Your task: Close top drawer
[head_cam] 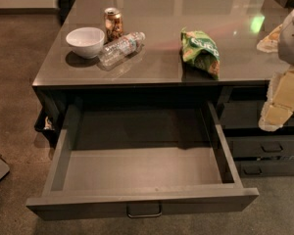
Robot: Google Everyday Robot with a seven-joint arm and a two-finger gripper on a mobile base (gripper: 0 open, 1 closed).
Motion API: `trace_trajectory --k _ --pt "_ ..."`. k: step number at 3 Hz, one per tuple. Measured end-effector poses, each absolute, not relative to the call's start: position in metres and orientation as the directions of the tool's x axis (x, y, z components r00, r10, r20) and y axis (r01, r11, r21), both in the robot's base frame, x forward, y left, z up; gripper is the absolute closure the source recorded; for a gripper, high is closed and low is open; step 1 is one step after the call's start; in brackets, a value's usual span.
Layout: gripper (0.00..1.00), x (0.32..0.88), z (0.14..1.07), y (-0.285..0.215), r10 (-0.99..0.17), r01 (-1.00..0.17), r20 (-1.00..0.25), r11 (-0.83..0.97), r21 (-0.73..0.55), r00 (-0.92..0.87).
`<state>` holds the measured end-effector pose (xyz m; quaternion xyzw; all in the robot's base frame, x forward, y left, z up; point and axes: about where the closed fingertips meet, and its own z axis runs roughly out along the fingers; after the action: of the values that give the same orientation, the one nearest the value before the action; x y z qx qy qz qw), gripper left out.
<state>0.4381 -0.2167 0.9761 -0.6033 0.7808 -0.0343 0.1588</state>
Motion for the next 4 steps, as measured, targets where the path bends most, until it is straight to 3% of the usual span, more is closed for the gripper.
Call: trace_trajectory --k 2,4 --pt "0.0 0.424 0.948 -0.229 -0.945 -0.93 -0.23 0.286 -0.23 -0.233" --pt "0.0 0.374 0.842 -0.273 -0.903 -0.934 -0.337 0.328 -0.141 -0.267"
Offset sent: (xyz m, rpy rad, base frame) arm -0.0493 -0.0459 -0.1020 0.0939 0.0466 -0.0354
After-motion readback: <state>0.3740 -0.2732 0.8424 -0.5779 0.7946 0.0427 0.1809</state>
